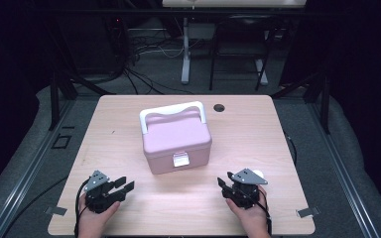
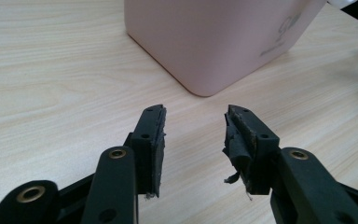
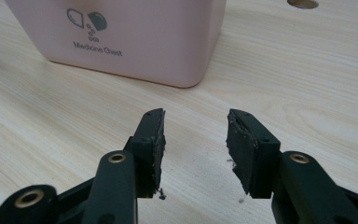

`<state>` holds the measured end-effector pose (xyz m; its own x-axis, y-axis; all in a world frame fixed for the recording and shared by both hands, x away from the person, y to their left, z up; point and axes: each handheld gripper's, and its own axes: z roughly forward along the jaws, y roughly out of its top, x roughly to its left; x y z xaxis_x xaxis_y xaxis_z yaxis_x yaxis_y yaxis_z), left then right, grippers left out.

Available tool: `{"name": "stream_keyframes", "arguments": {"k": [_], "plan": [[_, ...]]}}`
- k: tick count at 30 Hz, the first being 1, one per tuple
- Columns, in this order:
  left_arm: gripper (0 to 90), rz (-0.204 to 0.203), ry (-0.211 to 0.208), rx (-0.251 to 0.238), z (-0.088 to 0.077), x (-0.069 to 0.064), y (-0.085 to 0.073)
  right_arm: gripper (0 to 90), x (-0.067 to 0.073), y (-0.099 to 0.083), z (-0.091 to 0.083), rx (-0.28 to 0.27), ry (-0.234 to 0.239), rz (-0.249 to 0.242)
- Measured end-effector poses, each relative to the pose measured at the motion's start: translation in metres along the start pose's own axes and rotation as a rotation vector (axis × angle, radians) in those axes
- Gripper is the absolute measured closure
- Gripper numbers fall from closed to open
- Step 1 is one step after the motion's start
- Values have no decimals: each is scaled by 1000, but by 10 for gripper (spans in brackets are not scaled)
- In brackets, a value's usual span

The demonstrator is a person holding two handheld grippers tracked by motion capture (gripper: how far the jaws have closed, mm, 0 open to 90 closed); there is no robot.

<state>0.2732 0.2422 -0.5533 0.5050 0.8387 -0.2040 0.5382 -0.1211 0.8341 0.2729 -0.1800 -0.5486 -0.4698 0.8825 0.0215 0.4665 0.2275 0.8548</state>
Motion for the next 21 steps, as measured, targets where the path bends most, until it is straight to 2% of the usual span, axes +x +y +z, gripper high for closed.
{"name": "stream_keyframes", "arguments": {"k": [7,9,11,14,15,16,21], "plan": [[618,25,13,-3,6,-3,11,621,-4,16,-2,-13,-7,26],[653,15,-11,-14,9,-2,16,617,-7,20,2,-14,-15,28],[672,17,-12,-11,12,-2,19,618,-10,23,7,-24,-19,42],[689,10,-2,-4,16,-1,23,637,-12,27,12,-24,-21,56],[690,4,6,-23,18,-1,24,654,-14,29,15,-24,-24,65],[692,3,26,-20,22,-1,28,670,-17,32,19,-25,-26,71],[772,-2,16,-22,30,0,34,702,-20,36,29,-22,-23,84]]}}
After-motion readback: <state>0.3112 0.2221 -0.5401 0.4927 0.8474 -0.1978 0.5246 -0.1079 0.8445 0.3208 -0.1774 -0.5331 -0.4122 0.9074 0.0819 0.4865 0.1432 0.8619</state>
